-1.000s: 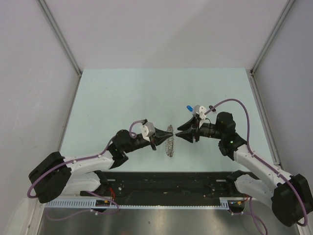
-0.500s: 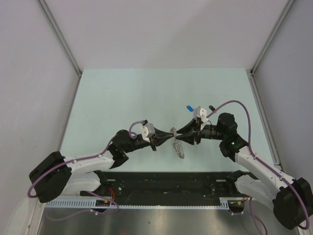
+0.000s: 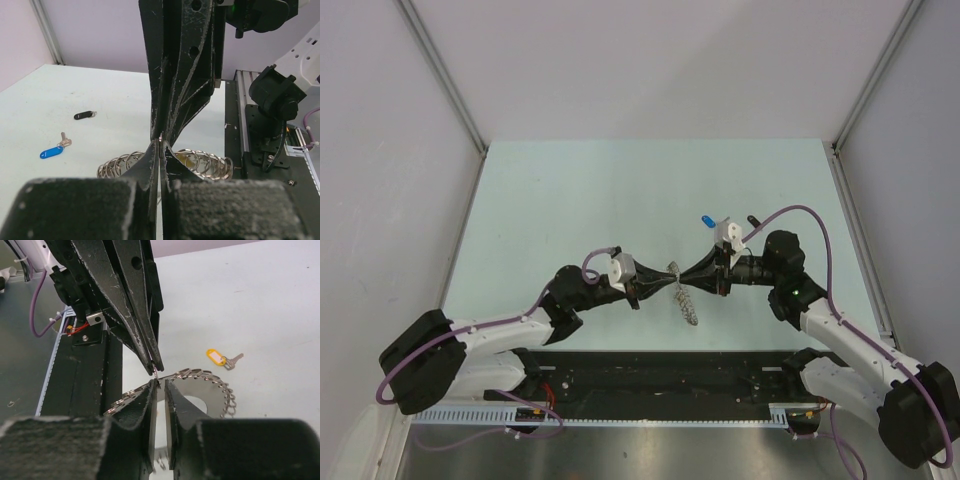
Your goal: Put the keys on the keyring
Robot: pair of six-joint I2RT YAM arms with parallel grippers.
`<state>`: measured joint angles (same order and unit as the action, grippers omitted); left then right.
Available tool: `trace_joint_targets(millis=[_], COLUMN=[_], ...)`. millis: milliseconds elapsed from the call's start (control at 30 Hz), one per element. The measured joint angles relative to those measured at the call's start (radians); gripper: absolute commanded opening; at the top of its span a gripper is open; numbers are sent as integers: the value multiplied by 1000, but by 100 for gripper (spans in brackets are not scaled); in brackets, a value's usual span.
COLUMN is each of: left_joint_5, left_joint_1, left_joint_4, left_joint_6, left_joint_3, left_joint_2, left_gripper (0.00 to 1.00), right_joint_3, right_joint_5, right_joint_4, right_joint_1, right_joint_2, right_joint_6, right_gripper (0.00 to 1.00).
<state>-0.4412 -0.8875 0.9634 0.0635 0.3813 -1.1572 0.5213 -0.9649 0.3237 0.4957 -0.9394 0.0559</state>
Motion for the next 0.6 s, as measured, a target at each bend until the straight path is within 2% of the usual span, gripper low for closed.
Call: trace_joint_targets(millis=[33, 67, 100, 233, 367, 500, 600], left_joint_5=[-3, -8, -8, -9, -21, -38, -43], left_joint_1=[0, 0, 0, 0, 15, 41, 45], left_joint_4=[0, 1, 1, -5, -84, -254, -380], left_joint_6=[0, 0, 0, -2, -14, -62, -117], left_joint_3=[0, 0, 0, 3, 24, 77, 143], left_joint_2=[0, 0, 0, 1, 41, 126, 155], left_gripper=[0, 0, 1, 16, 29, 44, 51], right_joint_3=[0, 0, 0, 0, 1, 27, 71], right_joint_5=[-5, -9, -12, -20, -19, -9, 5], right_joint_4=[2, 5, 6, 6, -25, -126, -214], right_joint_1=[0, 0, 1, 5, 5, 5, 5], right_joint_2=[0, 0, 0, 0, 5, 10, 10], right_joint_6=[-1, -3, -3, -4, 14, 75, 129], right_gripper=[9, 2, 0, 0, 0, 0, 0])
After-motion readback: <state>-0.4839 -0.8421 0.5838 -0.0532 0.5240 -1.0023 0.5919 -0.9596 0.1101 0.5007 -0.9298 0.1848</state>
